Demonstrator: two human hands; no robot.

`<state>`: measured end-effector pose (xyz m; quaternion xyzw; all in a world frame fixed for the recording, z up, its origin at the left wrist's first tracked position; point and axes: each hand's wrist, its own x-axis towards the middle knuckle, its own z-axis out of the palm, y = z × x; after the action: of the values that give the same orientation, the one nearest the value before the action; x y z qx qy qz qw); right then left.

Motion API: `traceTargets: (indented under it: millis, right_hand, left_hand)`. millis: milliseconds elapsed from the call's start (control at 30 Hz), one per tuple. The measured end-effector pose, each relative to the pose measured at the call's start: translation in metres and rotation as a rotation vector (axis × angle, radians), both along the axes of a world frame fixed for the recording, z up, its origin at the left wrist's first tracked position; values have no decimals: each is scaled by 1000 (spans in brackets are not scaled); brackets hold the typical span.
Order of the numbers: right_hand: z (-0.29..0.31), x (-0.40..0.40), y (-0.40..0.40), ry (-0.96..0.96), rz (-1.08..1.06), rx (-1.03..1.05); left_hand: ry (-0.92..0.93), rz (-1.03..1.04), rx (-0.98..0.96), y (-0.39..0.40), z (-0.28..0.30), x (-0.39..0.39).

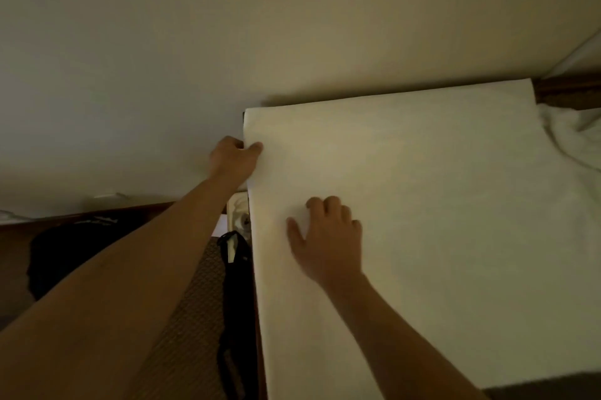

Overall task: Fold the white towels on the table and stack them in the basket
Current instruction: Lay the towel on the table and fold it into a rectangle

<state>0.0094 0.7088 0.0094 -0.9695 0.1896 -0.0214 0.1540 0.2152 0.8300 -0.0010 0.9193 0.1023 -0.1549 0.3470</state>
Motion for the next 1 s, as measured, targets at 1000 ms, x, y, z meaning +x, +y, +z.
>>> traceTargets:
  millis: [1000]
  right_hand:
    - [45, -10, 125, 17, -68, 370]
  left_hand:
    - [-68, 200, -355, 45, 74, -10]
